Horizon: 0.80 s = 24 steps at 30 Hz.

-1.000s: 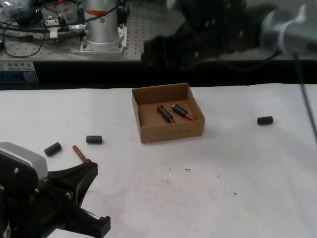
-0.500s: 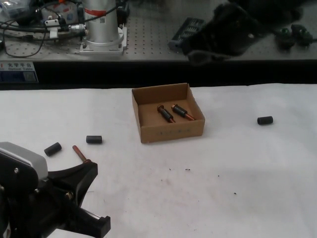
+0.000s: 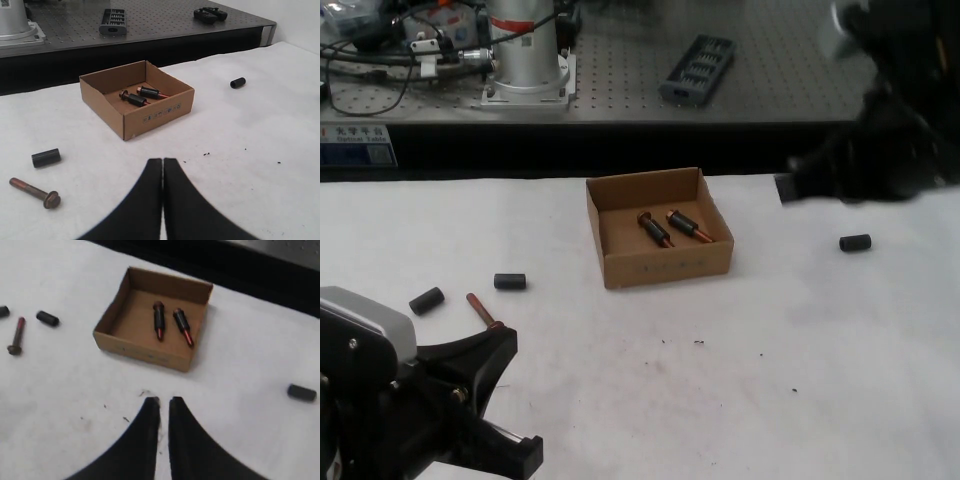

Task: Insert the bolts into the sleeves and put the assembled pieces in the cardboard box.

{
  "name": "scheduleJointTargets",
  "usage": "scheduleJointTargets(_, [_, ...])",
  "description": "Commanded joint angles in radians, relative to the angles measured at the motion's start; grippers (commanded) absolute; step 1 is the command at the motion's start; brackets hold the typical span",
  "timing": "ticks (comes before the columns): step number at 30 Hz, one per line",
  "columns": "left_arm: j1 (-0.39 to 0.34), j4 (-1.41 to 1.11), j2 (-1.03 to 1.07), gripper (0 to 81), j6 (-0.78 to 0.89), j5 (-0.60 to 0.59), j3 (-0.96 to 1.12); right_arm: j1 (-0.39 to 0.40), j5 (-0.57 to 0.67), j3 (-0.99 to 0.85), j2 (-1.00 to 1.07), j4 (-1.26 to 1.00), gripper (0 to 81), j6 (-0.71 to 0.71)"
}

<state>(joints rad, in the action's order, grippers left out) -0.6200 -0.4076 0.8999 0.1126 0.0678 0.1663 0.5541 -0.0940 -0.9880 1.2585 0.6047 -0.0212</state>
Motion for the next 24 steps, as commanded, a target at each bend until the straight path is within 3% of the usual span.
scheduleJointTargets(1, [0.003, -0.006, -0.009, 0.6, -0.010, 0.006, 0.006, -0.007, -0.031, 0.010, -0.015, 0.007, 6.4, 0.000])
scheduleJointTargets(5, [0.003, -0.006, -0.009, 0.6, -0.010, 0.006, 0.006, -0.017, -0.164, 0.052, -0.016, 0.013, 6.4, -0.050])
scheduleJointTargets(10, [0.003, -0.006, -0.009, 0.6, -0.010, 0.006, 0.006, -0.084, -0.164, 0.148, -0.019, -0.148, 6.4, -0.252])
scheduleJointTargets(15, [0.003, -0.006, -0.009, 0.6, -0.010, 0.006, 0.006, -0.162, -0.164, 0.237, -0.019, -0.277, 6.4, -0.328])
scheduleJointTargets(24, [0.003, -0.006, -0.009, 0.6, -0.010, 0.006, 0.006, -0.275, -0.158, 0.255, -0.019, -0.147, 6.4, -0.352])
